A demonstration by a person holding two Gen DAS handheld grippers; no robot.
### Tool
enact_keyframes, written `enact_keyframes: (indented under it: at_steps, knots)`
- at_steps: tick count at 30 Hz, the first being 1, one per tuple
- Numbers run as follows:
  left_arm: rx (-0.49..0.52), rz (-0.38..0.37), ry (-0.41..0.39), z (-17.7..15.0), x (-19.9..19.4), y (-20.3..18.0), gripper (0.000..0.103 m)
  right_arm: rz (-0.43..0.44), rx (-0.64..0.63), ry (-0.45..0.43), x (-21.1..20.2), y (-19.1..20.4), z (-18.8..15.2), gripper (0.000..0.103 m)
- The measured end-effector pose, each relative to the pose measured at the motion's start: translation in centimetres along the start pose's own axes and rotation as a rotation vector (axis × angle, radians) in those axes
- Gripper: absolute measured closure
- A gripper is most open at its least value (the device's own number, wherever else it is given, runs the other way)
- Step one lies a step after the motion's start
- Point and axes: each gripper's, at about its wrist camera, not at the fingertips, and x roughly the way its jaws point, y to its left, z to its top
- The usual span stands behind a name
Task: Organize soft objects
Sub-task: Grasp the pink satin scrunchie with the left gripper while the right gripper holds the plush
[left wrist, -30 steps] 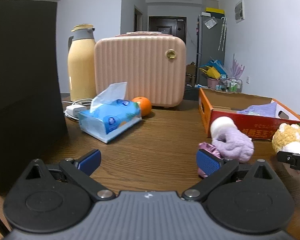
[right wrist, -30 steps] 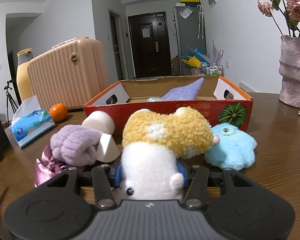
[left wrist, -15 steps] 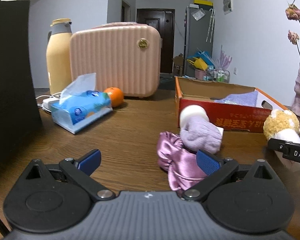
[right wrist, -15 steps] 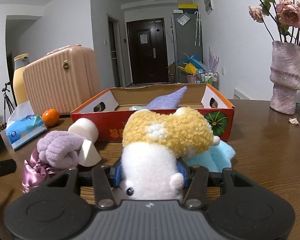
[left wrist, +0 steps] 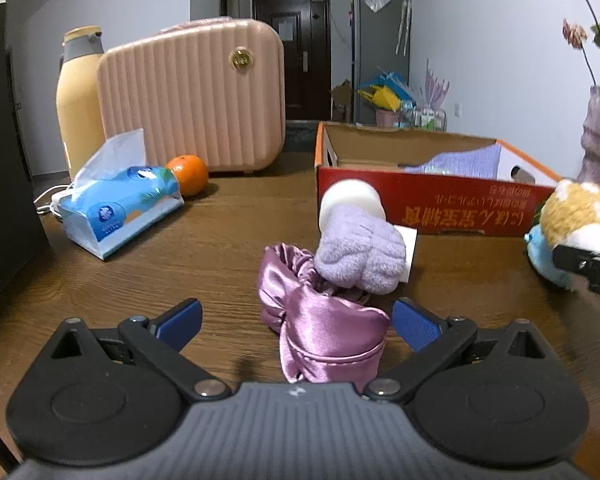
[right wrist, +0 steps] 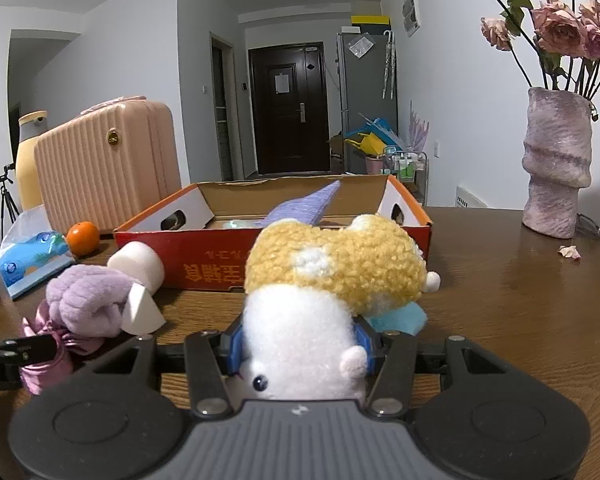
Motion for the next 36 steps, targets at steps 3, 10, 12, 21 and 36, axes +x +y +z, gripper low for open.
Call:
enact_keyframes:
  at_steps: [3, 10, 12, 21, 36]
  knots:
    - [0.014, 0.009, 0.026, 0.1, 1.0, -0.5, 0.0, -0.006, -0.002, 0.001, 0.1, -0.6, 0.0, 0.053]
    - [0.044, 0.019, 0.079, 0.3, 3.2, -1.1, 0.0, -0.018, -0.003, 0.001, 0.4, -2.0, 0.2, 0.053]
    - [0.05, 0.017, 0.094, 0.3, 3.8, -1.1, 0.0, -0.02, -0.001, 0.002, 0.5, -2.2, 0.3, 0.053]
    - [0.036, -0.024, 0.141, 0.6, 5.1, -0.4, 0.04, -0.017, -0.004, 0.004, 0.7, -2.6, 0.3, 0.053]
    - [0.022, 0.009, 0.088, 0.5, 3.6, 0.1, 0.054, -0.026, -0.016, -0.014, 0.3, -2.4, 0.1, 0.053]
